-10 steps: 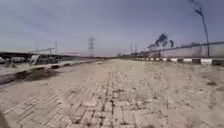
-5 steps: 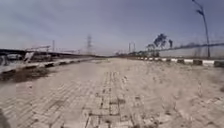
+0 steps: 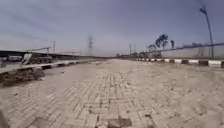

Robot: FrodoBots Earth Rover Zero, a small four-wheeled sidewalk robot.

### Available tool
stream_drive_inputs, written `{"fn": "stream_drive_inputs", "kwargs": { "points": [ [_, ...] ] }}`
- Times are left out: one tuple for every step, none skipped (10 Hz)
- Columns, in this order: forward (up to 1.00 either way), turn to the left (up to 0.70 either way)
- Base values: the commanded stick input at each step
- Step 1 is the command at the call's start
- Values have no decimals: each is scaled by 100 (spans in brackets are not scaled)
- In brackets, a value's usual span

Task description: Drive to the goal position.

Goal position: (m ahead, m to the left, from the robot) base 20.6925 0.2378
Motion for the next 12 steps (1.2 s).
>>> {"fn": "stream_drive_inputs", "kwargs": {
  "points": [
    [100, 0],
    [100, 0],
    [100, 0],
    [100, 0],
    [100, 0],
    [100, 0],
    [100, 0],
    [100, 0],
    [100, 0],
    [100, 0],
    [100, 0],
    [100, 0]
  ]
}}
